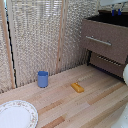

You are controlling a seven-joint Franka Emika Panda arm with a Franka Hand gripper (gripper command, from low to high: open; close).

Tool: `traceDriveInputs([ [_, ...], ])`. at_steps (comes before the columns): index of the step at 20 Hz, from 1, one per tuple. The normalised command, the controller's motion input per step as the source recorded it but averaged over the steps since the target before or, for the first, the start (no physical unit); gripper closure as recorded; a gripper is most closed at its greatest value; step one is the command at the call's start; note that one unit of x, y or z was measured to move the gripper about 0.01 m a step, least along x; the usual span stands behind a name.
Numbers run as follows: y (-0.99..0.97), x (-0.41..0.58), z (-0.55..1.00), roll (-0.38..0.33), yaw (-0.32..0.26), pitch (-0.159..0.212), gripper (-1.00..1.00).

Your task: Propose to navigate your clamp on the clench of the first drawer. Use gentle force to register to the cabinet. Send posterior your swing mandate till over it lurks, a cup of pink essence. Fortify your grip after aiming concentric with the pink cup’s periphery. Manoeuvre the pink towards the cabinet's top. Drop your compression till the cup is resting inside.

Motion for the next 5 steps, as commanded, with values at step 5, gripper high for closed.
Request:
traceDriveInputs([
  [5, 0.02, 0.141, 0.95, 0.031, 0.003, 0.019, -1.0],
])
